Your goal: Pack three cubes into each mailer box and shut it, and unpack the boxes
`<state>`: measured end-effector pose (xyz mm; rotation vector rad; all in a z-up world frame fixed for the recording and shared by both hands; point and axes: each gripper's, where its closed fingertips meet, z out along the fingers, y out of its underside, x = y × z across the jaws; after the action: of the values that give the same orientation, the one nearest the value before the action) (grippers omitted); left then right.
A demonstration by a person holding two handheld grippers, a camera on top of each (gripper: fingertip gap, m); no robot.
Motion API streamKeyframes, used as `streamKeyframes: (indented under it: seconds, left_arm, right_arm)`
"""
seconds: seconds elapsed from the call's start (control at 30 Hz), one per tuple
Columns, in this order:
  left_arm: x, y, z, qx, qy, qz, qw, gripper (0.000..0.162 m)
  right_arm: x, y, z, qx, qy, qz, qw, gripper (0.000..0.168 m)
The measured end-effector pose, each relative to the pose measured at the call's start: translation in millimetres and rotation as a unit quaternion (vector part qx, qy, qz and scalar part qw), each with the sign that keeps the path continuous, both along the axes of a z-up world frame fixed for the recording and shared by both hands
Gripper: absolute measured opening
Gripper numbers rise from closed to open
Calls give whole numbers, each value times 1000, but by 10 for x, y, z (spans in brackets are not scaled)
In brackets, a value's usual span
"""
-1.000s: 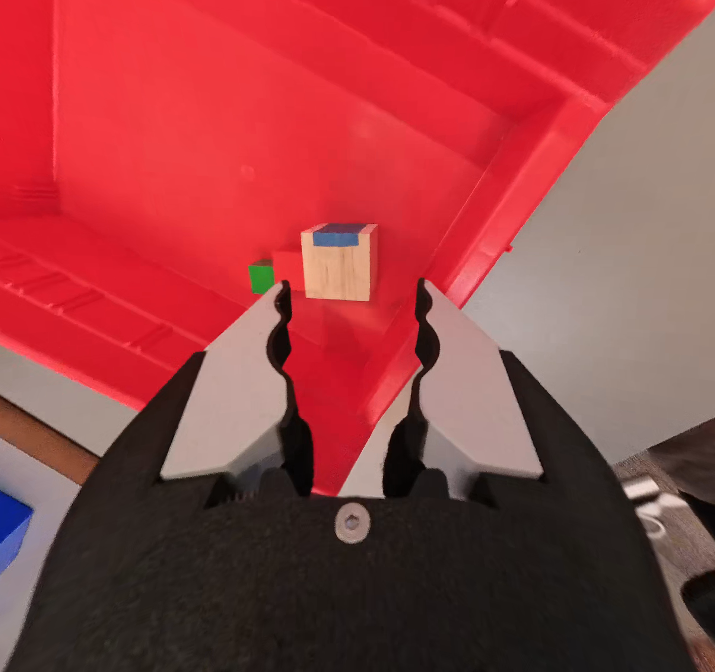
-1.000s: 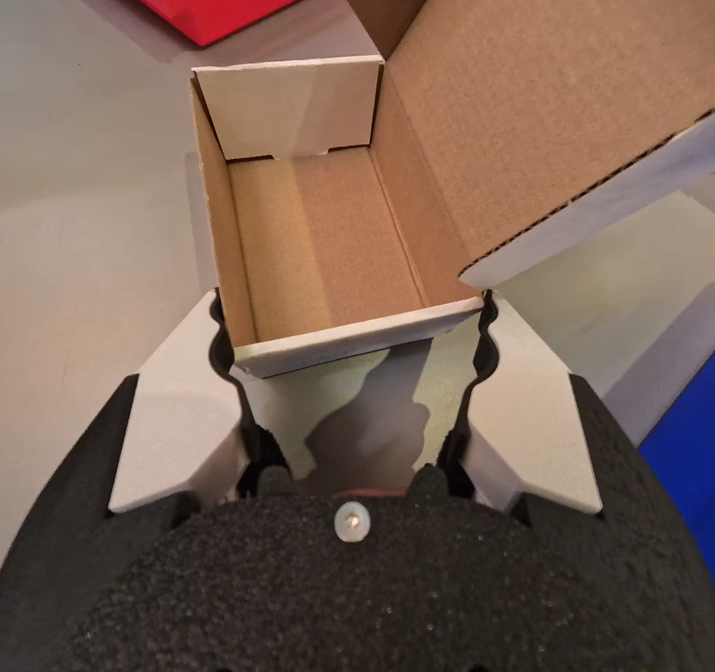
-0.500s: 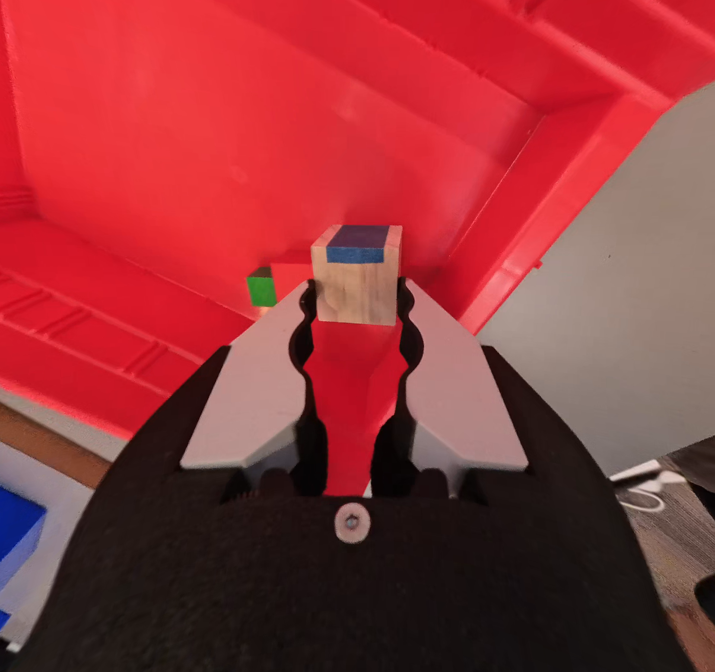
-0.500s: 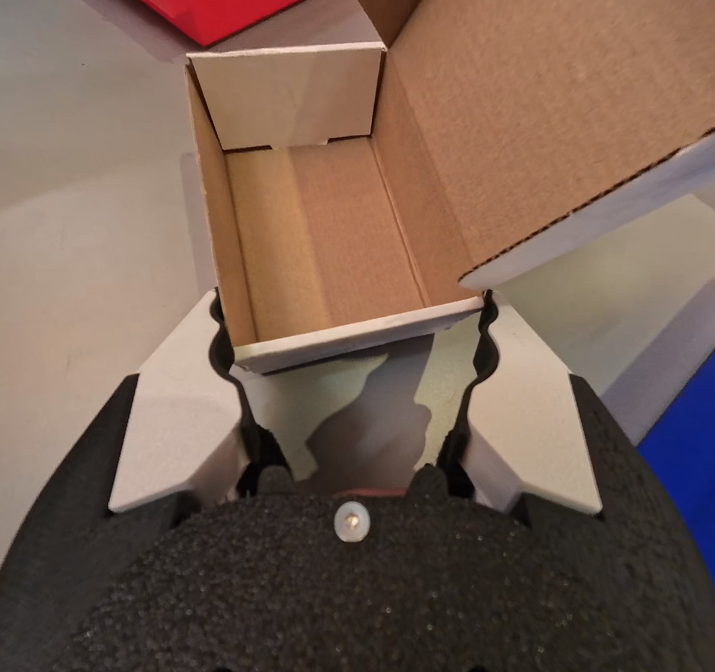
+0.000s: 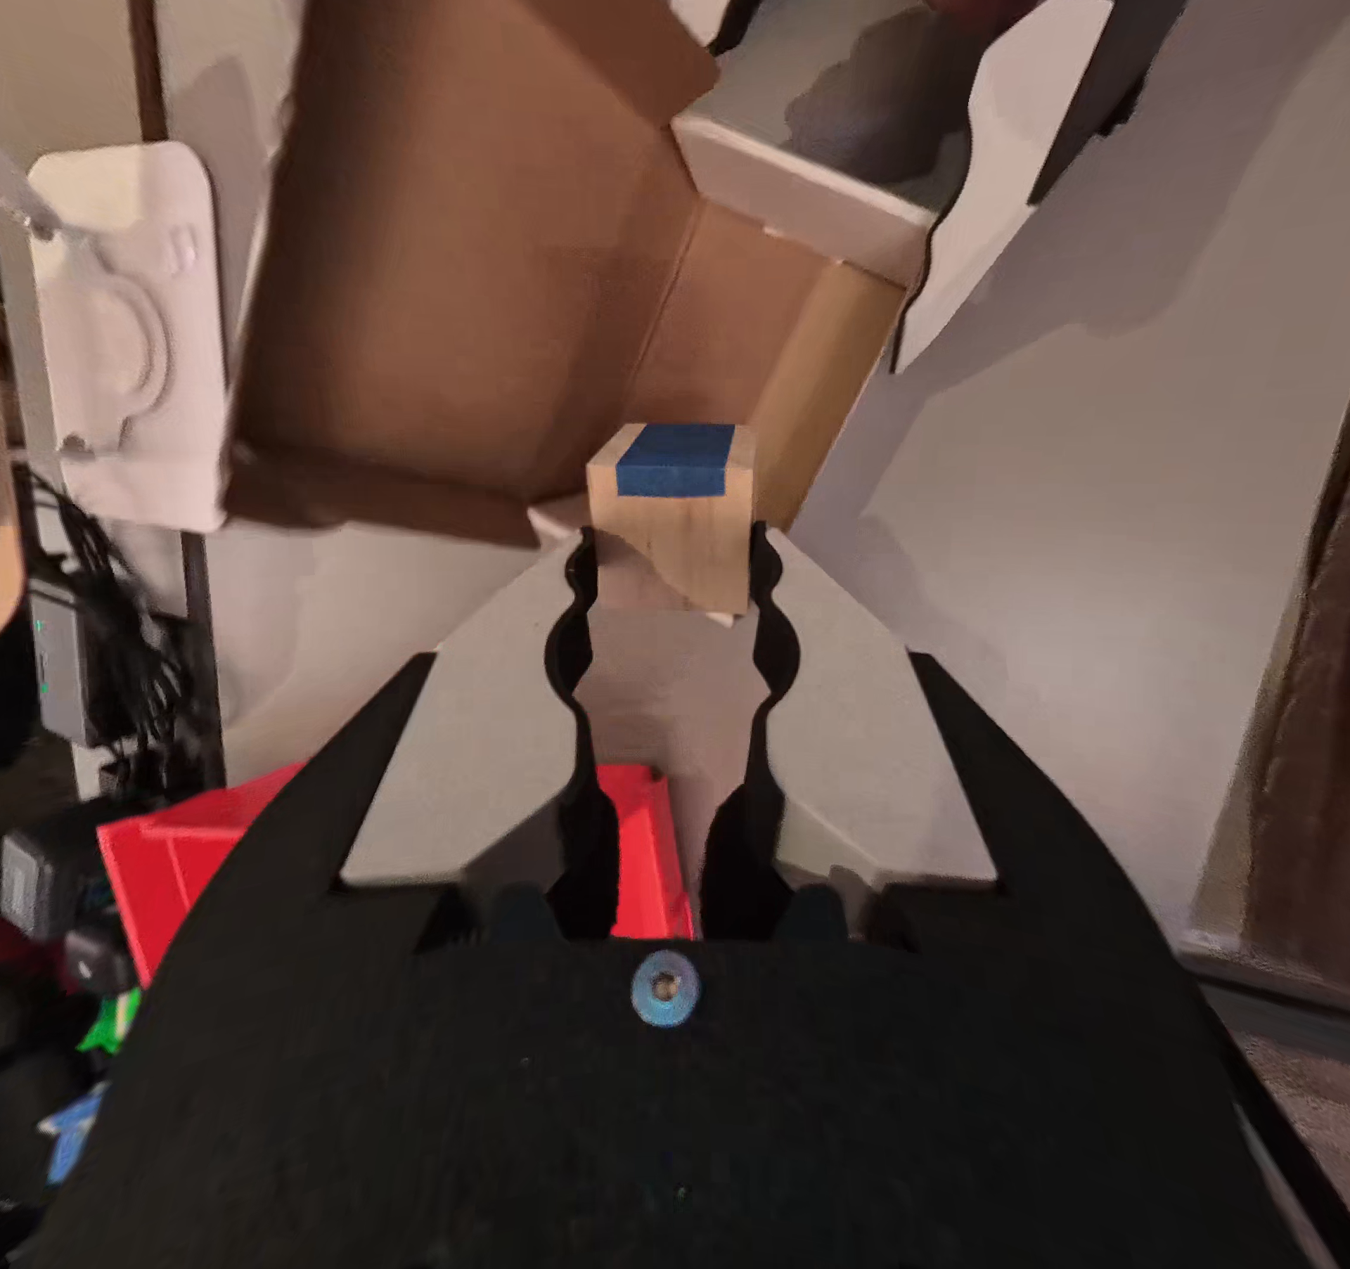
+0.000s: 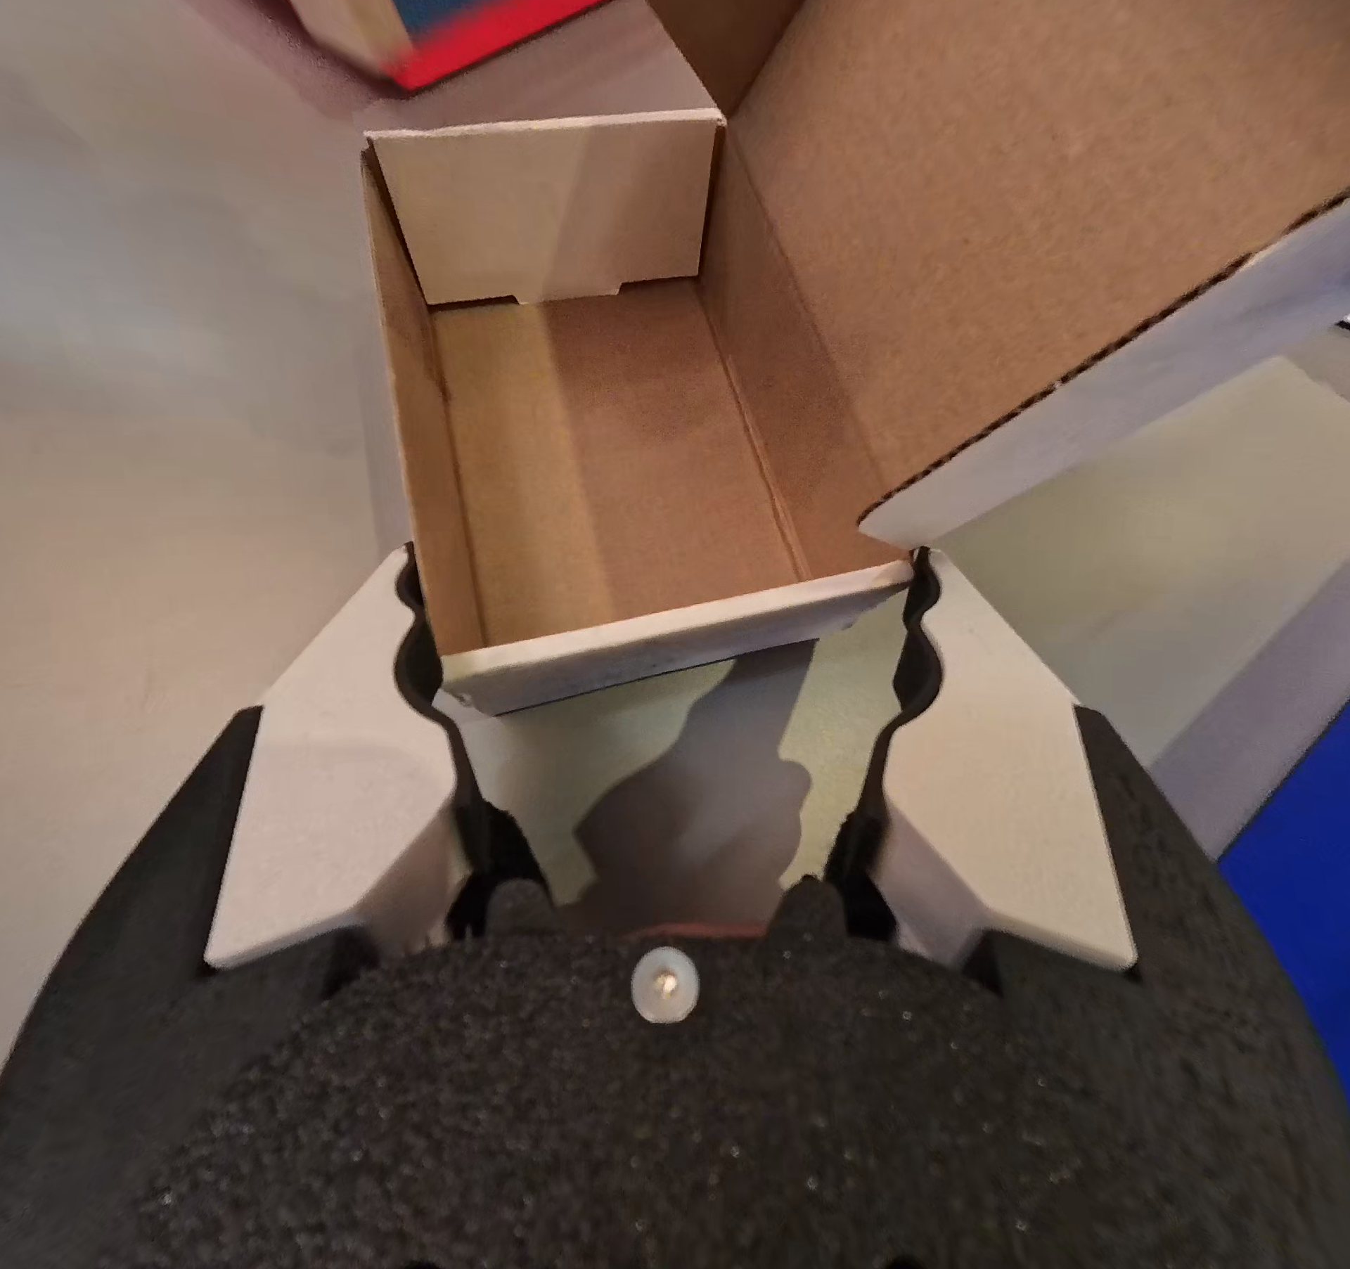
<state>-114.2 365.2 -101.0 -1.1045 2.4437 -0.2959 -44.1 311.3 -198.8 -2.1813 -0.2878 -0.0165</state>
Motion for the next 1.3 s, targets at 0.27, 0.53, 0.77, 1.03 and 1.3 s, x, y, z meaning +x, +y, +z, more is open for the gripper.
streamKeyframes:
  seconds: [0.27,0.53,0.77,1.03,1.3]
  left_arm:
    - [411,21,-684,30,80,4,996,40]
    - [376,282,-948,109,143,7,984,40]
    - [418,267,-992,72,145,21,987,40]
    - [394,44,-743,-33,101,49,993,62]
    - [-265,529,327,-110,13,76,991,49]
  right_arm:
    - [-16,-4,0,-1,-1,3,1000,127]
    - [-18,-2,2,1,0,4,1000,127]
    - [-20,-4,2,1,1,4,1000,127]
    - [-19,-2,2,1,2,3,1000,127]
    - [-19,-2,3,1,2,3,1000,127]
